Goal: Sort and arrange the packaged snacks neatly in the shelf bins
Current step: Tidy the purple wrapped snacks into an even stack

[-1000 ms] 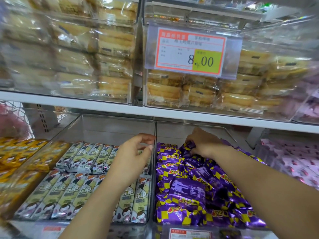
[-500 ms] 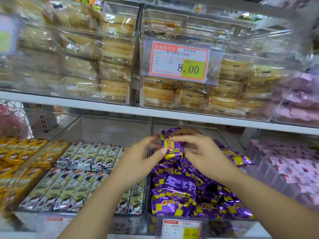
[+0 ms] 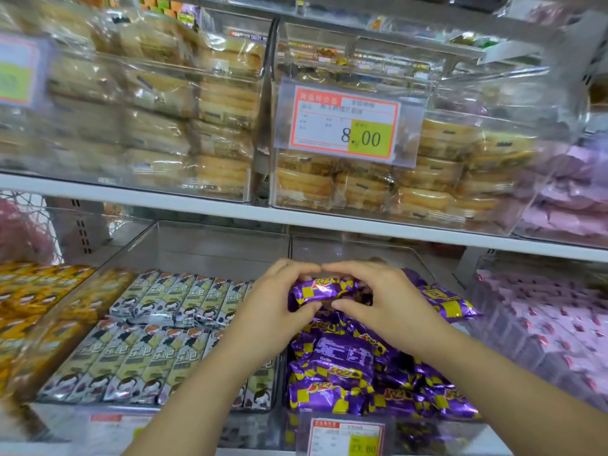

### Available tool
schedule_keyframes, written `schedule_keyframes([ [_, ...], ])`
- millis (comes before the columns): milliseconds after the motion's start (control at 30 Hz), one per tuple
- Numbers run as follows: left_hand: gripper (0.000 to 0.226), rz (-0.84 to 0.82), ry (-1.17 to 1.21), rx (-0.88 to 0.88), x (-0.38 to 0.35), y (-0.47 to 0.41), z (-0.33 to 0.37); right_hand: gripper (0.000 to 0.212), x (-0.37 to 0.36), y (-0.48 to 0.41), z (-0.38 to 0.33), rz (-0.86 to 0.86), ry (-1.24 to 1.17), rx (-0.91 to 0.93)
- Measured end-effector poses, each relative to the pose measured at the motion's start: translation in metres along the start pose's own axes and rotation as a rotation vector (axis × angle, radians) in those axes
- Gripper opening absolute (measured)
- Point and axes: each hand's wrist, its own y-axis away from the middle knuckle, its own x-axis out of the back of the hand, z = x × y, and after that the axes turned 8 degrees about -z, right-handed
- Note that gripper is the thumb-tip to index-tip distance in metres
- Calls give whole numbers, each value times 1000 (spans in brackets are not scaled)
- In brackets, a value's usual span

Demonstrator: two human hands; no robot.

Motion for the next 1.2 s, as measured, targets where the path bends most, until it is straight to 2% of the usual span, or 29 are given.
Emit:
schedule_keyframes([
  [100, 44, 23, 8, 18, -1, -2, 0, 32, 3, -8, 4, -14, 20, -65],
  [167, 44, 61, 18, 51, 3, -3, -3, 27, 2, -16, 14, 29, 59, -176],
  [267, 35, 124, 3, 117, 8, -5, -9, 31, -5, -35, 31, 162, 76, -327],
  [333, 27, 150, 6, 169, 10, -5, -14, 38, -14, -51, 40, 147, 126, -363],
  [500, 22, 160, 57, 216, 12, -7, -20, 31, -39, -87, 50, -42, 216, -472],
  [667, 23, 152, 83, 214, 18, -9, -23, 38, -54, -91, 46, -322, 168, -372],
  [767, 24, 154, 92, 212, 19, -9, -24, 46, -46, -88, 45, -390, 113, -373],
  [867, 24, 143, 70, 210, 18, -9, -23, 48, -33, -85, 48, -343, 36, -428],
  [933, 25, 137, 72, 210, 17, -8, -22, 43, -23, -80, 49, -355, 89, -461],
  [1033, 25, 132, 70, 210, 14, -6, -19, 33, -14, -69, 51, -572, 281, -488],
  [1100, 24, 125, 61, 209, 12, -5, -17, 41, -16, -63, 55, -689, 300, -482],
  [1200, 25, 115, 64, 209, 11, -5, -17, 53, -21, -62, 59, -706, 310, -470],
])
